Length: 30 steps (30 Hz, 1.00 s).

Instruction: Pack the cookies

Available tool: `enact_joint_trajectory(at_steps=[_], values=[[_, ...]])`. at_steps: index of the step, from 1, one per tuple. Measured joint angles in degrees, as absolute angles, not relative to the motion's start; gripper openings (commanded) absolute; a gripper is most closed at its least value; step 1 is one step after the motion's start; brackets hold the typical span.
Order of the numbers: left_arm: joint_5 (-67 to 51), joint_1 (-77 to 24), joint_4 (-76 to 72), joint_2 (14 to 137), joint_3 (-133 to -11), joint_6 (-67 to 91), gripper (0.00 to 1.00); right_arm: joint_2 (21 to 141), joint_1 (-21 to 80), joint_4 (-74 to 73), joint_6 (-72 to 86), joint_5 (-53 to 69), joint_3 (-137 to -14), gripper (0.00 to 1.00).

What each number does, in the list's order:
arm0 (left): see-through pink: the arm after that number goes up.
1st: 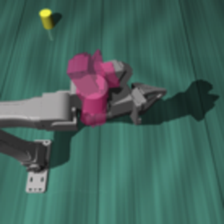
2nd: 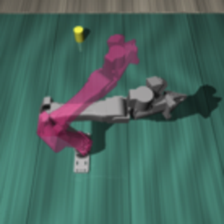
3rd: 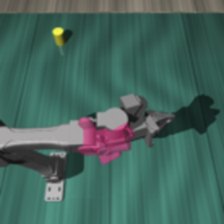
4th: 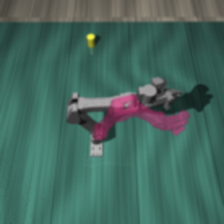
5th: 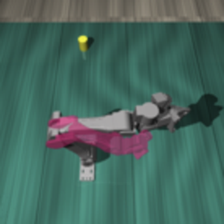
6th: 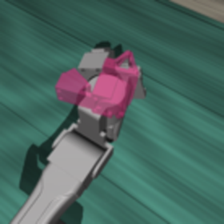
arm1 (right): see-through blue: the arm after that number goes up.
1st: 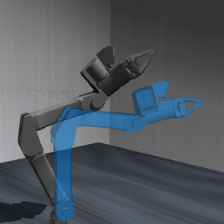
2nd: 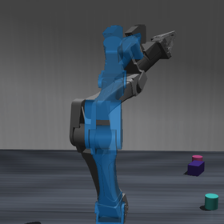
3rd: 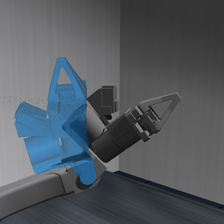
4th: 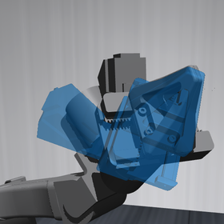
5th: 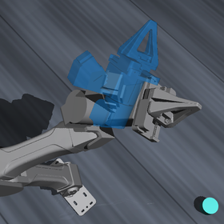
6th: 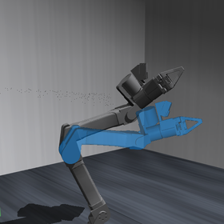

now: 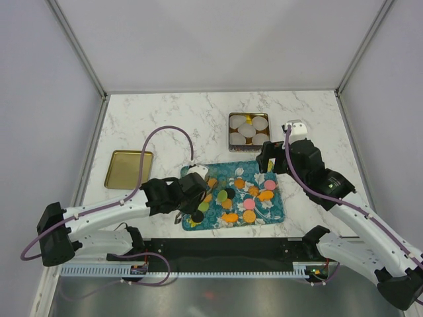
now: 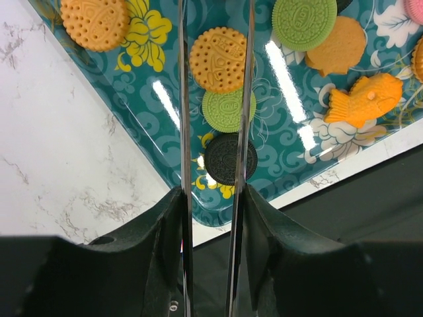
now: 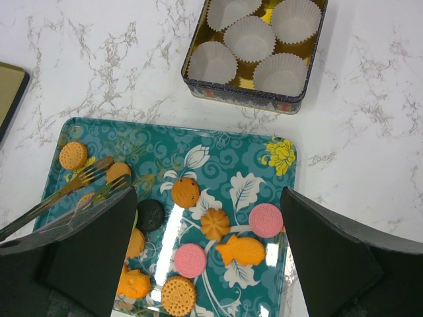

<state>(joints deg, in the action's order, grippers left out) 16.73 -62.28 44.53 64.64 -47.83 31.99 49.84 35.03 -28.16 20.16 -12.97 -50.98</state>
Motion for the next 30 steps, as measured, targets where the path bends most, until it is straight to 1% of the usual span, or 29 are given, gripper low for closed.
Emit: enact_joint_trajectory(at_steps=[7,16,21,26,30], values=[[18.37,-62.39,44.66,64.99,-50.61,31.9,0.38,49.6,35.03,-28.45,20.12,-13.04,-50.98,0.98],[21.52,-61.69,44.18,69.89,-62.06,29.21,0.38,49.54,35.03,-29.17,20.14,-14.0,-51.0,0.98],[20.93,-56.29,41.63,76.51,-69.89,25.47,0.38,49.54,35.03,-29.67,20.34,-14.7,-51.11,0.98],[18.76,-48.53,38.3,88.47,-82.72,21.47,0.38,49.54,35.03,-30.98,21.17,-15.46,-52.03,0.98],[17.45,-45.65,36.1,98.45,-91.94,18.63,0.37,49.47,35.03,-32.05,21.69,-15.59,-52.77,0.98]])
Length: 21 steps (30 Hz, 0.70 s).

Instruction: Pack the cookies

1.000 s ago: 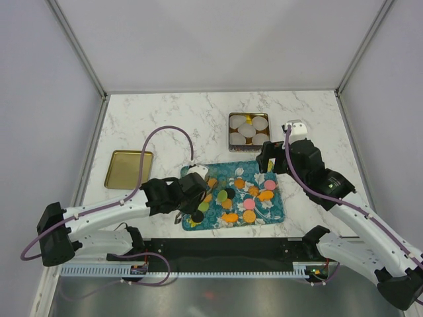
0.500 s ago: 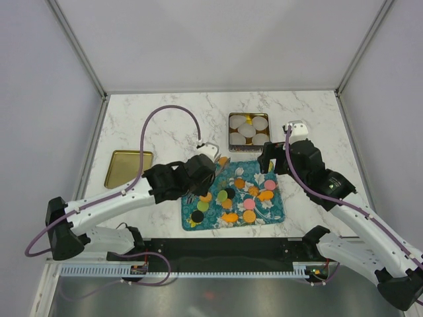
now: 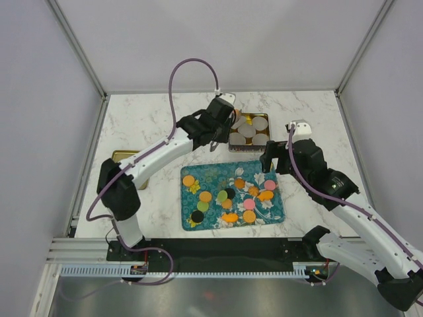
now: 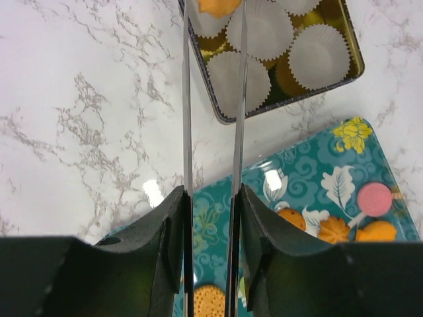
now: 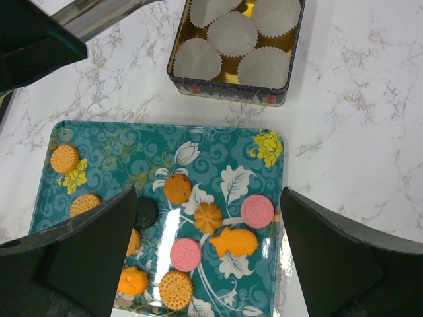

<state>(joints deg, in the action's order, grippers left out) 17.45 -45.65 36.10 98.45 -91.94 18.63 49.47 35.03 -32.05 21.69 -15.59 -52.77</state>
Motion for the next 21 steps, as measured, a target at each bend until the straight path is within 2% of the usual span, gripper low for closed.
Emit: enact_joint_trajectory(at_steps=[7,21], values=[[15.94,-43.97,35.94,110.02,-100.92,15.25,0.37,48.9,35.03,-33.45,22.35,-15.57,-53.58,0.98],[15.86,-42.33,36.71,115.72,-104.55,13.37,0.41,48.58,35.03,-34.37,22.72,-15.51,-53.58,0.98]])
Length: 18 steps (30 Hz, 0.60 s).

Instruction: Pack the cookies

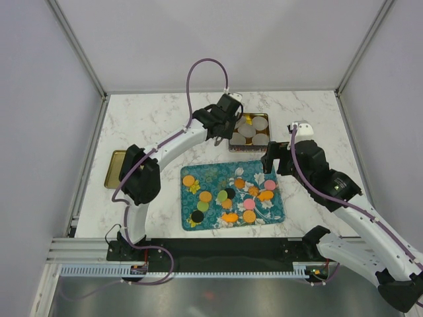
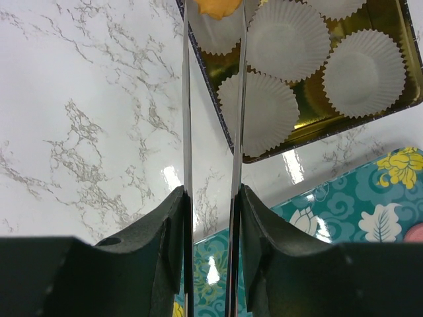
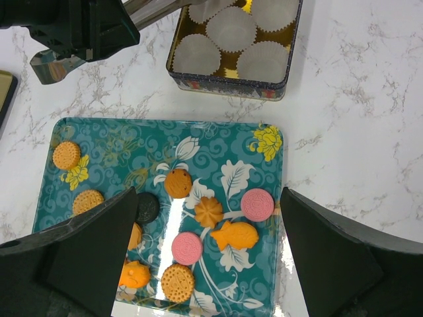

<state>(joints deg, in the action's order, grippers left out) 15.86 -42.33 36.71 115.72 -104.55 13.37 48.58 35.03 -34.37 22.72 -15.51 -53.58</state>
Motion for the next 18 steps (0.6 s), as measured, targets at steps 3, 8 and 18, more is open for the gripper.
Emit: enact_joint_trajectory(at_steps=[3,8,18], values=[[15.86,-42.11,36.71,116.57,-105.1,13.13,0.42,48.4,35.03,-34.35,22.72,-15.51,-53.58,0.98],[15.75,-42.02,36.69,117.56,-105.27,12.95,0.47,48.05,35.03,-34.37,22.72,-15.49,-53.58,0.98],[14.94,-42.02,36.67,117.84,-105.43,12.86,0.56,47.94,35.03,-34.37,22.72,-15.4,-53.58,0.98]])
